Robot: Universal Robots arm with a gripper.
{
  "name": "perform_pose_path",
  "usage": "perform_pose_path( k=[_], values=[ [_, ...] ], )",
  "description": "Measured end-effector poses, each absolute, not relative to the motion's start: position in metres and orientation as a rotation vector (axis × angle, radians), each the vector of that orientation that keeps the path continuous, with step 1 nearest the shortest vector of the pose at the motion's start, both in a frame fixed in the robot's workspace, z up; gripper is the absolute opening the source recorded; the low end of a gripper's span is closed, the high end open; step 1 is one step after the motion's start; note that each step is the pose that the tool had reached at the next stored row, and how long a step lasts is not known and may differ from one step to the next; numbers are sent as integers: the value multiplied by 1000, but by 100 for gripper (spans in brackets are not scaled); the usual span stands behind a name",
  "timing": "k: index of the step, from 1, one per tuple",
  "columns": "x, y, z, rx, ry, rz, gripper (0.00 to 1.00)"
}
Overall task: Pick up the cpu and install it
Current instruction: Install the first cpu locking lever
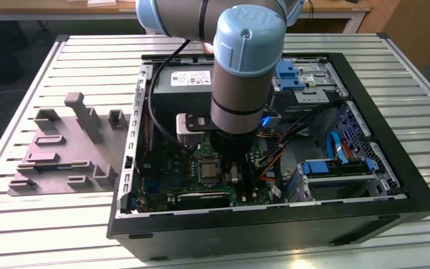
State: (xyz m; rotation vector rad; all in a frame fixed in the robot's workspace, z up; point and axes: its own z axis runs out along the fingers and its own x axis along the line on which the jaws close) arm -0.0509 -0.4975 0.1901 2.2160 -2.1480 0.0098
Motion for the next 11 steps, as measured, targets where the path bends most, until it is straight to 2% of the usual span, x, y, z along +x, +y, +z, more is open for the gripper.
perform_pose_path(
  k=[11],
  values=[
    [-49,-497,192,2217,-2149,9,11]
  ],
)
